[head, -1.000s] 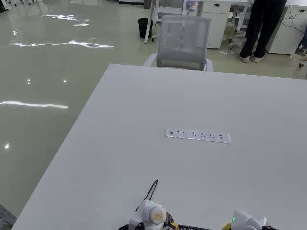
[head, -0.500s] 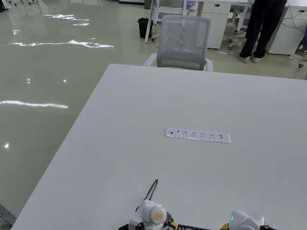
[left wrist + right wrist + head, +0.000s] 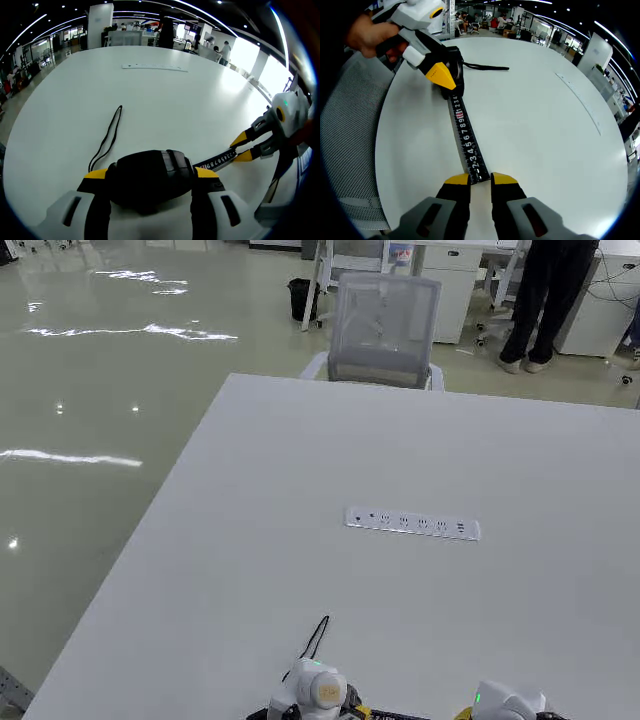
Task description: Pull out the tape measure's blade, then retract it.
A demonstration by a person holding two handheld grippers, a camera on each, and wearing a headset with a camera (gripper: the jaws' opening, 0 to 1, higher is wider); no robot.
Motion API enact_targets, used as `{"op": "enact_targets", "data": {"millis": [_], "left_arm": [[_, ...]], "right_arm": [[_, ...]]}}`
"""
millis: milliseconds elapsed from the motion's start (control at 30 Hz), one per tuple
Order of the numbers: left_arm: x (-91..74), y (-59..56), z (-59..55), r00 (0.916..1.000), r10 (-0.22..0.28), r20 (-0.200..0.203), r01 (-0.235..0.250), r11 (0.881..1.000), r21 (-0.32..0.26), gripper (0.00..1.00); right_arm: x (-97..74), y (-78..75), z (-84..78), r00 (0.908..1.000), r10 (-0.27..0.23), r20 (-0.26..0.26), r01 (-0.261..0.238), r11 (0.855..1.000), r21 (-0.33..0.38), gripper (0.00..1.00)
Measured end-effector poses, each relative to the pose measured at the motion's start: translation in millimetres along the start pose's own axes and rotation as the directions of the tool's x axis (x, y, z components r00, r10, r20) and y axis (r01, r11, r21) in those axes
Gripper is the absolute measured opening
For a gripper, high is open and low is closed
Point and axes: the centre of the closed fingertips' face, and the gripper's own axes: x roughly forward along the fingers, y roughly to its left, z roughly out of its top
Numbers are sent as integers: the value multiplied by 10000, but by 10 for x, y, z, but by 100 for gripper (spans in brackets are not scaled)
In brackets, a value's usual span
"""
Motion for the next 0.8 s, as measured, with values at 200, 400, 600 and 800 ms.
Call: {"op": "enact_targets", "data": {"millis": [200,400,600,800], "left_arm": [[-7,-5,-1,10000,-14,-27,14,10000,6,62],[-4,0,5,10000,-9,-32,9,10000,12,62],[7,0,1,10000,-1,-24,1,10000,16,61],[2,-5,-1,10000,8,-11,-8,10000,16,62]], "right_arm": [[-8,18,22,10000,18,5,-18,10000,-54,15],[24,17,35,10000,34,24,-34,10000,-91,15],[21,31,69,10000,47,70,-46,10000,-69,15],[41,42,86,9999,98,107,-97,9999,-113,15]]}}
